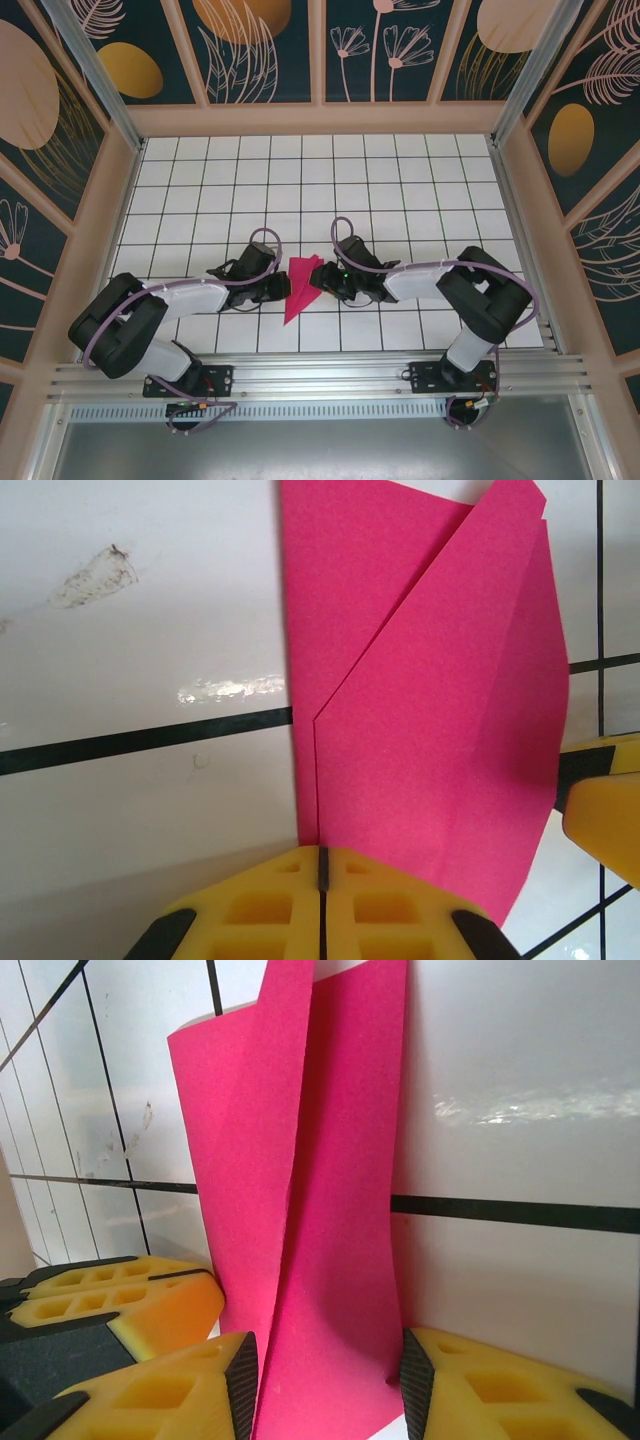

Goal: Fold a paper plane with a square sheet of paper (pick it up from the middle)
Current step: Fourth fold the wing at the center of the table.

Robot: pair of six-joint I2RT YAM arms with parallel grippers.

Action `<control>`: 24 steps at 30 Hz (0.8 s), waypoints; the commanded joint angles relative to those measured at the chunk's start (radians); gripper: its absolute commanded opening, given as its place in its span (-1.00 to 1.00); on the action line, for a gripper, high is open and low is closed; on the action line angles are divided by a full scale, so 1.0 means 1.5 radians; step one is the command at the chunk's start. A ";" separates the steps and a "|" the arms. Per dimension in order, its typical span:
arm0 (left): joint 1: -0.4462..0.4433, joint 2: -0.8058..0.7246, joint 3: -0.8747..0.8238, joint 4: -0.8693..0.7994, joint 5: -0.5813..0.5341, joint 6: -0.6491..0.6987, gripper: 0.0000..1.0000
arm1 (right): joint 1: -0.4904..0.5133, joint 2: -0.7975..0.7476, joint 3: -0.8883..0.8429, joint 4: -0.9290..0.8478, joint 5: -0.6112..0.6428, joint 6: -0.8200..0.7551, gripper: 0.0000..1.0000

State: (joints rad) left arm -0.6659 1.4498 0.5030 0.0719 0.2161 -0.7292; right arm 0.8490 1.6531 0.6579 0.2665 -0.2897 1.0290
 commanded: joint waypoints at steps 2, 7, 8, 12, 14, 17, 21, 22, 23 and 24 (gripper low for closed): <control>0.001 0.016 -0.012 -0.007 0.010 0.002 -0.82 | 0.002 0.008 -0.012 0.042 -0.018 0.012 -0.10; 0.002 0.015 -0.012 -0.009 0.010 0.002 -0.81 | -0.005 -0.017 -0.006 -0.004 0.011 -0.008 -0.09; 0.002 0.016 -0.012 -0.010 0.010 0.001 -0.81 | -0.006 -0.025 -0.008 -0.015 0.019 -0.006 -0.09; 0.001 0.019 -0.016 -0.010 0.009 -0.002 -0.82 | -0.005 -0.055 -0.025 -0.061 0.052 0.007 -0.07; 0.001 0.021 -0.018 -0.008 0.009 -0.004 -0.82 | -0.002 -0.061 -0.040 -0.043 0.040 0.018 -0.07; 0.001 0.027 -0.019 -0.004 0.015 -0.005 -0.83 | 0.007 -0.057 -0.047 -0.029 0.031 0.032 -0.06; 0.002 0.030 -0.021 -0.003 0.020 -0.006 -0.84 | 0.018 -0.046 -0.047 -0.019 0.031 0.043 -0.05; 0.002 0.030 -0.022 0.000 0.022 -0.007 -0.83 | 0.017 -0.040 -0.047 -0.009 0.026 0.045 -0.06; 0.001 0.032 -0.023 0.002 0.023 -0.007 -0.83 | 0.017 -0.036 -0.044 -0.005 0.025 0.047 -0.06; 0.002 0.033 -0.024 0.003 0.026 -0.006 -0.84 | 0.018 -0.033 -0.042 0.000 0.024 0.048 -0.06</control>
State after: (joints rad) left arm -0.6659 1.4673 0.4973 0.1150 0.2390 -0.7303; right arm 0.8631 1.5852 0.6010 0.2409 -0.2413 1.0771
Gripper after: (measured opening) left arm 0.080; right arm 0.468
